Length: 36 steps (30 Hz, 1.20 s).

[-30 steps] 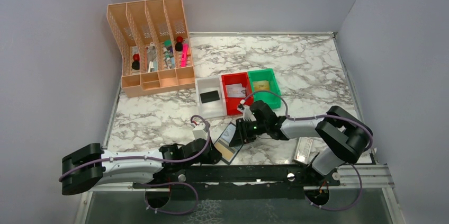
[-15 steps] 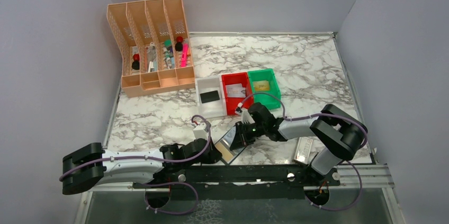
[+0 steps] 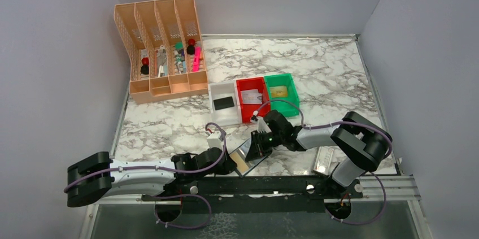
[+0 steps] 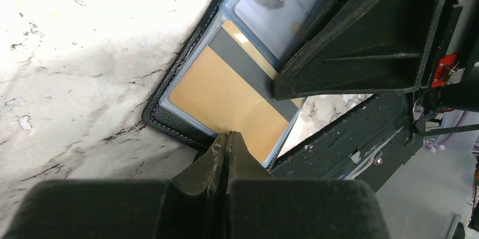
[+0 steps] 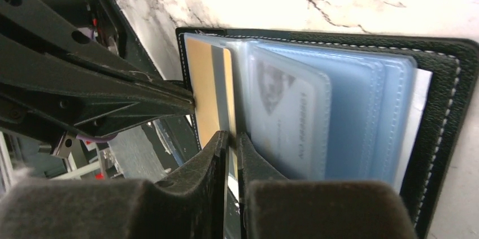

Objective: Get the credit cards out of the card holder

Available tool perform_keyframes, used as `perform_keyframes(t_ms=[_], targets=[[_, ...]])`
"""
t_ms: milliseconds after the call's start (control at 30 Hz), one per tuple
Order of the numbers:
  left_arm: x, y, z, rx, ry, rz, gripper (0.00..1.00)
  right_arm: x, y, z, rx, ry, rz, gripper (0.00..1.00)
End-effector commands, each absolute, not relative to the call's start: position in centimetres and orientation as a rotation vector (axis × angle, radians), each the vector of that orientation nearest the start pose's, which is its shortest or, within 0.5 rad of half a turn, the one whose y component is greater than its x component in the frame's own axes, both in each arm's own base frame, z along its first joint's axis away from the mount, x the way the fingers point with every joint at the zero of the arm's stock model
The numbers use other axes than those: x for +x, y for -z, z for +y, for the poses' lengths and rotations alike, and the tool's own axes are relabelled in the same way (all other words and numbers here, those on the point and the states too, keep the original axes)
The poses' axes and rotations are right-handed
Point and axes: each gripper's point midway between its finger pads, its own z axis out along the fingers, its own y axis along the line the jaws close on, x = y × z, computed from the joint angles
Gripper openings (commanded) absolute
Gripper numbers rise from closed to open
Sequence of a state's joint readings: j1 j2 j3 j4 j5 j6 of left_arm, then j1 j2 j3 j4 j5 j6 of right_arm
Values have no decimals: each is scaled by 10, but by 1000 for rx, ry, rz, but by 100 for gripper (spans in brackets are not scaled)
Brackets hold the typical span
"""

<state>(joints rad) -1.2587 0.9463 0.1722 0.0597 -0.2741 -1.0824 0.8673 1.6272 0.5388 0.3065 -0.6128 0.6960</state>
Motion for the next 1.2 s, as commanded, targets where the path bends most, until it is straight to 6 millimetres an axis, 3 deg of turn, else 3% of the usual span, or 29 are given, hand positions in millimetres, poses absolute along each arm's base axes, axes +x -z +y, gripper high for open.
perform_keyframes(t_ms=[0, 100, 367, 767, 1000, 1133, 1167], targets=[[84, 3, -231, 109, 799, 2498, 0, 97, -32, 341, -670, -1431, 2596, 9], [84, 4, -231, 107, 795, 2500, 0, 100, -40, 341, -664, -1419, 2569, 1], [83, 16, -213, 61, 706, 2539, 0, 126, -57, 326, -515, -1364, 2517, 1], [83, 17, -203, 19, 697, 2529, 0, 139, -51, 299, -407, -1299, 2538, 1], [83, 14, -204, 24, 712, 2525, 0, 152, -37, 284, -342, -1142, 2576, 1], [86, 1, -214, 53, 757, 2489, 0, 146, -37, 286, -359, -1185, 2587, 1], [88, -7, -220, 72, 780, 2466, 4, 143, -35, 287, -354, -1207, 2595, 1]])
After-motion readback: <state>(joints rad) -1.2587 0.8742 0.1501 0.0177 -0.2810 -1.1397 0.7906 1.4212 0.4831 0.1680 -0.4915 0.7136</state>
